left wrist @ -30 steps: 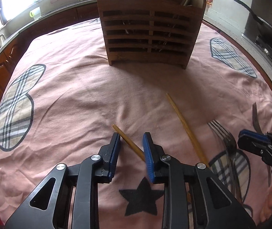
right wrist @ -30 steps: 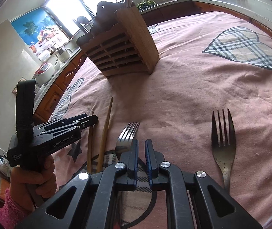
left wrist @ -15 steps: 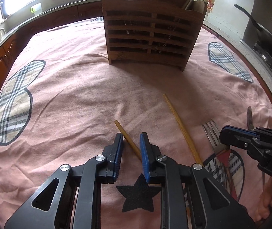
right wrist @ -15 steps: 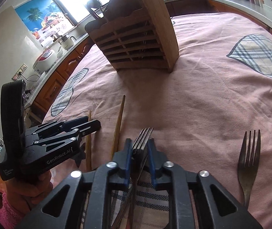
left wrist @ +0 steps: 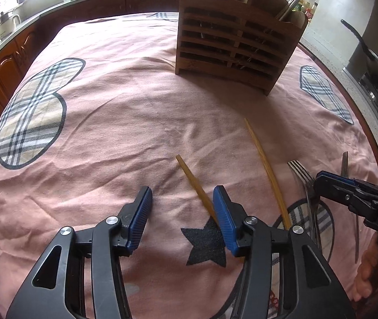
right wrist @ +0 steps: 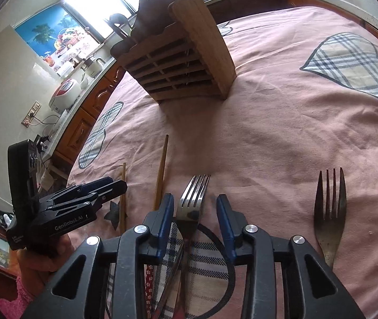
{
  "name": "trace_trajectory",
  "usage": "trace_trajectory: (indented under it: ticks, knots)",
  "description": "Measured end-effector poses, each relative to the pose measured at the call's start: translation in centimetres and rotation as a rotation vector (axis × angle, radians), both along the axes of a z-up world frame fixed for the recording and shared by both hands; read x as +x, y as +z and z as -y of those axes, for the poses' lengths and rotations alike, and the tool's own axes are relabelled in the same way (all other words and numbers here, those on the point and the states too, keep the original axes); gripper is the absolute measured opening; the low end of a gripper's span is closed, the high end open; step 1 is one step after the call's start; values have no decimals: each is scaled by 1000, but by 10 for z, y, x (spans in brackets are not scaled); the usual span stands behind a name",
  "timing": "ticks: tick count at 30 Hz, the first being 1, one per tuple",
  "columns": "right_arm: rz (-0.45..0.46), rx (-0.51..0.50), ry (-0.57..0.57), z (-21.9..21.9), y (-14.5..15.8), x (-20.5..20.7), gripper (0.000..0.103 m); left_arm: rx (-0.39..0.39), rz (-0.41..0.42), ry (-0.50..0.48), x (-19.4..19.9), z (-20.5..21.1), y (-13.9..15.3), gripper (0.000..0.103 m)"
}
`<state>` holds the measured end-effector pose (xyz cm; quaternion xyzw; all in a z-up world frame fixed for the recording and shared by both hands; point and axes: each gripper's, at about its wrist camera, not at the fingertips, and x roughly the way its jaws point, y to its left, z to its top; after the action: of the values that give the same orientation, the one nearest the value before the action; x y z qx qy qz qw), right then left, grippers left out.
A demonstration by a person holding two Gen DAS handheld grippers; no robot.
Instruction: Organize utensils
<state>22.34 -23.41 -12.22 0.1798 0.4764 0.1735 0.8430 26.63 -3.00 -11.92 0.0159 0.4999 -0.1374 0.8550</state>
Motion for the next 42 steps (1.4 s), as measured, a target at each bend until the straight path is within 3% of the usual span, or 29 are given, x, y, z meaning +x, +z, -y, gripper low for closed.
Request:
trace_trajectory:
  ticks: [4, 6, 7, 8, 14, 22, 28, 42]
  knots:
    - [-38, -25, 50, -14, -5, 13, 36, 16, 9, -11, 5, 3, -2, 47]
    - [-42, -22, 59, -14, -4, 17, 26, 42, 28, -17, 8, 7, -2, 37]
    - [-41, -14, 58, -12, -4, 17, 11, 59, 39, -20, 9, 9, -2, 29]
    - [-41, 4, 60, -10, -3, 17, 10, 63, 43, -26, 9, 10, -2, 18]
    - [2, 36, 45, 3, 8, 0, 8, -13, 34, -50, 6, 5, 1, 5]
    - [98, 103, -38, 27, 37, -25, 5, -101, 91, -27, -17, -12, 32, 5]
    - [193, 99, -84, 35, 68, -35, 3, -156, 152, -4, -33, -26, 65, 5]
    - [314, 85, -112, 39, 101, -54, 2, -209, 272, 4, -64, -38, 118, 5]
